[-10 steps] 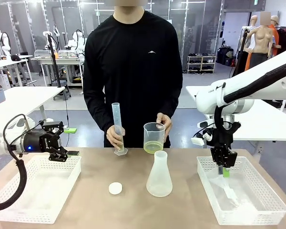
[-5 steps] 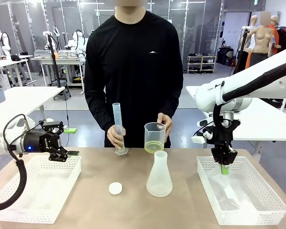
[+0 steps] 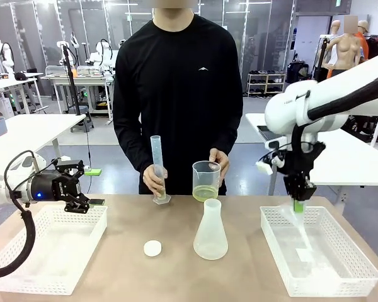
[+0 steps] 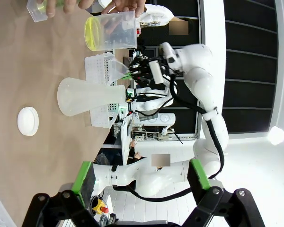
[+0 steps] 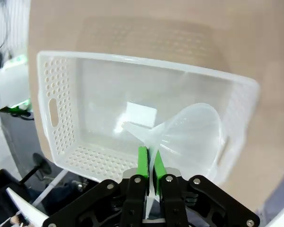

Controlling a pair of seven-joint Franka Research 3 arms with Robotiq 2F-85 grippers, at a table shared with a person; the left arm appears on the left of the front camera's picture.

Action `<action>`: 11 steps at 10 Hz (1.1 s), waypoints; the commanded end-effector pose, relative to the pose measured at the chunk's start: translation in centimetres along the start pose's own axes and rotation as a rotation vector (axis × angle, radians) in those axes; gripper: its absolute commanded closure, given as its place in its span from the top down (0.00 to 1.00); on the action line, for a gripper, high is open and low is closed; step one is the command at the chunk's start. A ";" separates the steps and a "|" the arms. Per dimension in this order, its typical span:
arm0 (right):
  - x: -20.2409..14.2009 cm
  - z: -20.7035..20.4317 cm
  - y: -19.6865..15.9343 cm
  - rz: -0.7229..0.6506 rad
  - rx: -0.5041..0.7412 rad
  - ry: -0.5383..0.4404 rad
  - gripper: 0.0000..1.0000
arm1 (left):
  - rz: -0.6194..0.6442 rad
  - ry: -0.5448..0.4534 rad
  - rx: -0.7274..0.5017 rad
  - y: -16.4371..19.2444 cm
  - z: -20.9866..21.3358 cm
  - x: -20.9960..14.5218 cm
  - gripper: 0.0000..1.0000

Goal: Prepare the solutions needed for the experiment.
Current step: Pick up the Plastic Funnel and insert it into the Big flask.

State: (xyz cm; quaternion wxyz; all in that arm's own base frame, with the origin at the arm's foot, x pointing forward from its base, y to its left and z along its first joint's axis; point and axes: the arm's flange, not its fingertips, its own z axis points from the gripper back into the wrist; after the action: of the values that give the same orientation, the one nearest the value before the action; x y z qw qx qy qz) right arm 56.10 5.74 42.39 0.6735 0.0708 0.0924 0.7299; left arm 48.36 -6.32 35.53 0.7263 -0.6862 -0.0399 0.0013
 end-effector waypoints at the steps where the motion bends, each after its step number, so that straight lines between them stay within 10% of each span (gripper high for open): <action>1: 0.0 1.3 4.3 -0.122 -0.170 0.021 0.00 | -0.020 -0.019 -0.008 -0.1 -0.1 0.1 1.00; 7: 0.7 8.6 15.7 -0.303 -0.760 -0.045 0.00 | -0.020 -0.019 -0.008 -0.1 -0.1 0.1 1.00; 11: 2.1 8.5 19.0 -0.321 -0.844 -0.104 0.00 | -0.020 -0.019 -0.008 -0.1 -0.1 0.1 1.00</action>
State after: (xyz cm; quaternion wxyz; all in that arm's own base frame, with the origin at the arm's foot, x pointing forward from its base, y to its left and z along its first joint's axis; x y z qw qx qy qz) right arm 39.13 6.68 55.87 0.7423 -0.1904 -0.2307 0.5996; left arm 48.39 -6.30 35.53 0.7263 -0.6862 -0.0401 0.0015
